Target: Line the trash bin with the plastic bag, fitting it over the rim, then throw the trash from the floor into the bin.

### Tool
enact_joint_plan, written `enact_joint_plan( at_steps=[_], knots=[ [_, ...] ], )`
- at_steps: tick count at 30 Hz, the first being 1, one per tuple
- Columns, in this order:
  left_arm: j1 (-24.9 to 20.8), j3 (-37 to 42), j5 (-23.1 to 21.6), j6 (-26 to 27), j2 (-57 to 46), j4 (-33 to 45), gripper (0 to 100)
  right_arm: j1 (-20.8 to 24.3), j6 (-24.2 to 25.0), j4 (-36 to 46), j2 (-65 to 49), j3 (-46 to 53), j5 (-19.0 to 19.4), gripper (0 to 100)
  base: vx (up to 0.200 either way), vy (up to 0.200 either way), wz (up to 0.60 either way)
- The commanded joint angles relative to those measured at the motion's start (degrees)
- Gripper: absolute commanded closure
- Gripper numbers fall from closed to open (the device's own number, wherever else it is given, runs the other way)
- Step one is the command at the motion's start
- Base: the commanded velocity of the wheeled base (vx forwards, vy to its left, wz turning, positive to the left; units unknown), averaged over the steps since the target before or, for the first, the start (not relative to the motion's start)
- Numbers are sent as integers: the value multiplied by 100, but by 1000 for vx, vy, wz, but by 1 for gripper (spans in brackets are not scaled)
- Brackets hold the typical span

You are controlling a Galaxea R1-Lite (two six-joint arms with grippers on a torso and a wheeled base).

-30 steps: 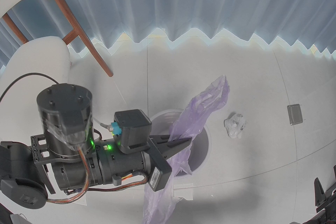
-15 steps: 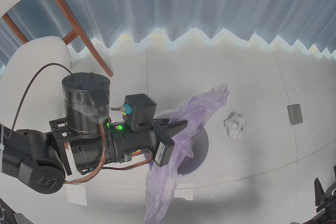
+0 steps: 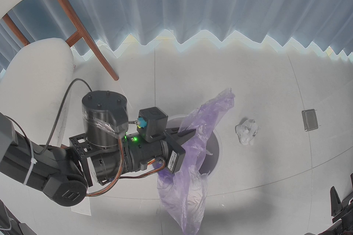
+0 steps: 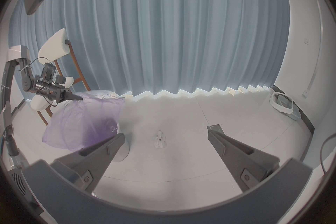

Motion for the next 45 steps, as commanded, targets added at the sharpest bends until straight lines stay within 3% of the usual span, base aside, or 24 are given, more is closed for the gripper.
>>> enact_joint_plan(
  at_steps=[1,7,25,38,45],
  knots=[
    [137,297,-19,1,102,-139,100,1,1,-1,-85,101,1,0,0,0,0],
    [339,569,-28,71,234,-288,100,1,-8,-1,-85,101,10,0,0,0,0],
    [207,798,60,107,304,-455,100,1,-34,8,-85,101,10,0,0,0,0],
    [453,1290,341,-52,286,-455,100,1,-69,16,-85,101,45,0,0,0,0],
    [453,1290,341,-34,242,-464,100,10,-289,25,-41,92,247,0,0,0,0]
  ],
)
